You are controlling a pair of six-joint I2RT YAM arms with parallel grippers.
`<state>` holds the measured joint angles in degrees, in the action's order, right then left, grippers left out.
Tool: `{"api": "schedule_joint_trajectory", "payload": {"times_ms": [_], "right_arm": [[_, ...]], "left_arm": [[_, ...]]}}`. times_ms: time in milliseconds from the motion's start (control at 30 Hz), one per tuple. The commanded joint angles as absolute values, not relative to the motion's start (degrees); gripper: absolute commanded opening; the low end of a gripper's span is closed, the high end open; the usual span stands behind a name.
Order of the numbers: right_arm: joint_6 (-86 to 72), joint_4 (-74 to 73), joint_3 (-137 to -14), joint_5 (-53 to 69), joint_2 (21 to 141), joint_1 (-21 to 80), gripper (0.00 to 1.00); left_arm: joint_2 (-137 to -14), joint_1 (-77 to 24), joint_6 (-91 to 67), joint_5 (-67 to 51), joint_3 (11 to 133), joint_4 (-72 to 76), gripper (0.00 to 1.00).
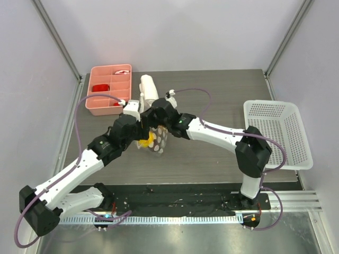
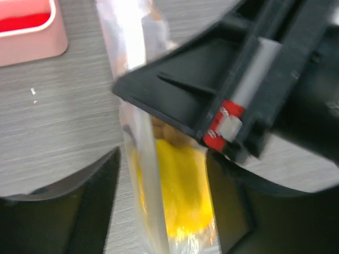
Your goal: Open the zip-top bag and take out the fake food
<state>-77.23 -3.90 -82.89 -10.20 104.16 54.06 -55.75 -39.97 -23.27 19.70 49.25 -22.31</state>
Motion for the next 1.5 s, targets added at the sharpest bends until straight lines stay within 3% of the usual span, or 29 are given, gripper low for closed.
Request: {"api": "schedule_joint_trajectory", "payload": {"times_ms": [0, 67, 100, 167, 200, 267, 333, 433, 500, 533, 567, 700, 800, 867, 1133, 1233, 1333, 1467], "right_arm": [[-82.44, -4.22, -81.04, -12.30, 101.52, 55.11, 0.01], [-83.58, -3.26, -79.37, -12.48, 100.11, 55.28, 0.05], [-83.58, -1.25, -77.36, -12.22, 99.59, 55.28, 0.09], [-83.06, -0.27, -75.86, -12.13, 97.74, 55.28, 0.14], [-82.45, 1.48, -74.37, -12.13, 97.04, 55.28, 0.17], [-77.19, 3.68, -72.08, -12.74, 93.72, 54.15, 0.41], [-70.35, 8.33, -66.73, -13.54, 90.37, 52.22, 0.73], [-54.45, 16.24, -59.87, -3.90, 84.74, 44.23, 0.80], [-37.41, 18.64, -58.97, 3.13, 83.15, 39.75, 0.97], [-30.31, 16.98, -60.02, 7.08, 83.32, 39.03, 0.99], [-17.53, 12.87, -61.25, 8.86, 83.76, 38.68, 1.00], [4.94, 11.86, -60.92, 21.77, 84.82, 37.36, 1.00], [9.92, 17.12, -57.07, 30.90, 83.85, 35.26, 1.00], [9.24, 26.30, -53.98, 39.41, 82.71, 31.74, 1.00], [2.65, 44.72, -42.81, 48.94, 81.56, 26.28, 0.98], [-6.48, 55.78, -41.05, 53.86, 83.93, 26.28, 0.96], [-15.18, 69.20, -41.04, 56.25, 87.53, 26.54, 0.92], [-22.48, 75.40, -42.63, 57.74, 91.05, 27.16, 0.81]], "left_arm": [[-61.07, -39.99, -23.55, 27.49, 52.81, -18.88, 0.55], [-62.66, -39.99, -23.38, 28.30, 53.87, -20.47, 0.46], [-63.54, -39.90, -23.29, 28.56, 54.40, -21.00, 0.33], [-63.90, -39.12, -23.99, 27.78, 54.58, -22.14, 0.16], [-63.64, -37.63, -24.34, 26.38, 54.23, -22.41, 0.02], [-61.71, -36.22, -24.79, 23.04, 53.53, -21.89, 0.00], [-58.38, -34.20, -23.83, 17.53, 53.35, -21.45, 0.00], [-55.30, -30.52, -22.33, 9.18, 55.01, -22.58, 0.00], [-54.93, -27.26, -20.75, 0.93, 55.46, -22.68, 0.00], [-55.11, -24.20, -20.05, -4.43, 55.98, -23.46, 0.00], [-56.67, -23.04, -18.21, -13.53, 57.90, -24.51, 0.00], [-60.90, -21.27, -12.75, -25.91, 63.18, -30.75, 0.00], [-62.92, -21.27, -7.41, -36.27, 66.79, -34.53, 0.00], [-63.72, -21.09, -5.37, -37.88, 68.55, -37.86, 0.00], [-66.18, -20.92, -2.98, -44.55, 71.63, -40.08, 0.00], [-66.62, -20.83, -3.60, -45.27, 71.46, -39.46, 0.00], [-67.06, -20.83, -4.13, -46.84, 71.72, -39.20, 0.00], [-66.54, -20.83, -5.27, -46.67, 71.37, -38.15, 0.00]]}}
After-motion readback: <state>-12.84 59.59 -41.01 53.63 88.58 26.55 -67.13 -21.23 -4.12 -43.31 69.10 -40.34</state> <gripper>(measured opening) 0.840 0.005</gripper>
